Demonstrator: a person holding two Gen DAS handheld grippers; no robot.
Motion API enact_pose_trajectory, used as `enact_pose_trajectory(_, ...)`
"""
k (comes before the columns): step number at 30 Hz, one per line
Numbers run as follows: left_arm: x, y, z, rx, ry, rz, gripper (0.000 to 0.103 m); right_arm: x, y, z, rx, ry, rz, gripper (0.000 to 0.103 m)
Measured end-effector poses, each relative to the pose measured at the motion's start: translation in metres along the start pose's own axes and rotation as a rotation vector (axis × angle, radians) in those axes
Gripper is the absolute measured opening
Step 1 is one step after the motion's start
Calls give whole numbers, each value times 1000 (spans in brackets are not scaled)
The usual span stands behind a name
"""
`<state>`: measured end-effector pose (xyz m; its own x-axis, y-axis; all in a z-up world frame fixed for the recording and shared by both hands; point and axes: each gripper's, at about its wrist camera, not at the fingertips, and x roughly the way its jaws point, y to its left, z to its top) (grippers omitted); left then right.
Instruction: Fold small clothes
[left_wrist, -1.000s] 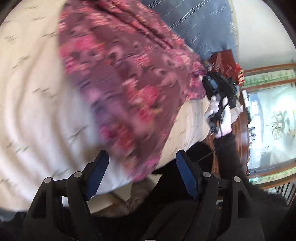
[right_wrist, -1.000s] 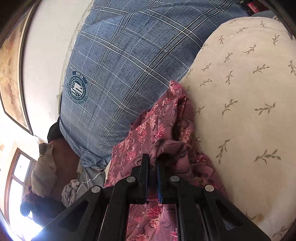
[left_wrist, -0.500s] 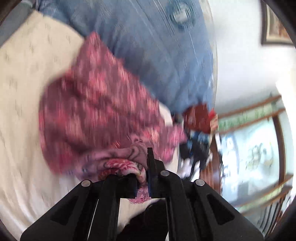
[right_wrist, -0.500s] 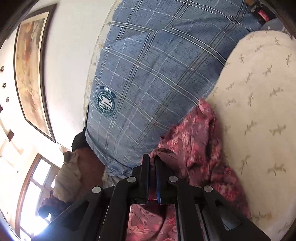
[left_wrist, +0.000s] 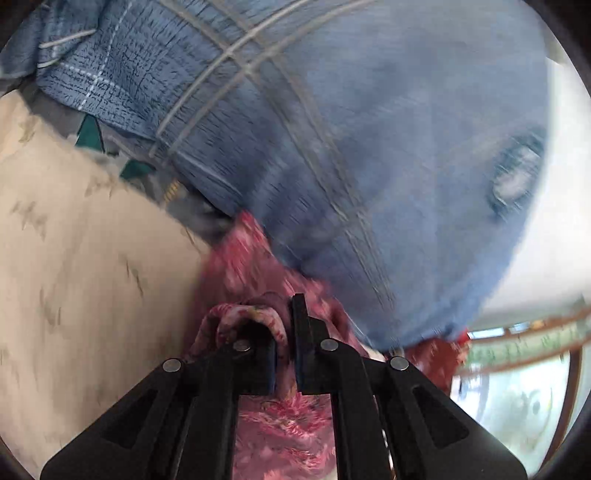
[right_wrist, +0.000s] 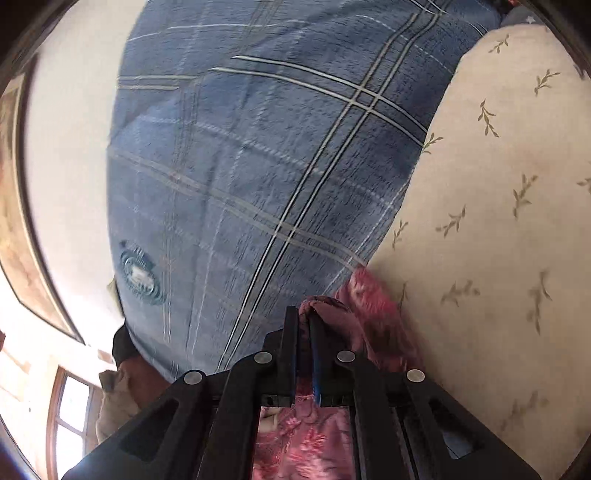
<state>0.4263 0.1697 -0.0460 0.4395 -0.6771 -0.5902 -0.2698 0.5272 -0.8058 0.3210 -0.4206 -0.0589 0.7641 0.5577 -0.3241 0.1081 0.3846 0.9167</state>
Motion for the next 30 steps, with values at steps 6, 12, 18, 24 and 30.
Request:
enact_pose_trajectory(6,-3,8,15,-72,33,-103,15,-17,-3,15,30,-85,-35,20)
enact_pose_trajectory(12,-37,4,0,24,-52,-101,58,-23,29,3,-198,45,-98,25)
enact_pose_trajectory(18,-16,-1,-30,153,57,-53,62,23,49,-30,-312,344,-157,49)
enact_pose_trajectory(24,44,-24,-35,257,79,172,58,64,59,9,-290,169,-253,39)
enact_pose_trajectory(30,6,-12,4,83,-64,90,57,31,60,38,-260,23,-270,42)
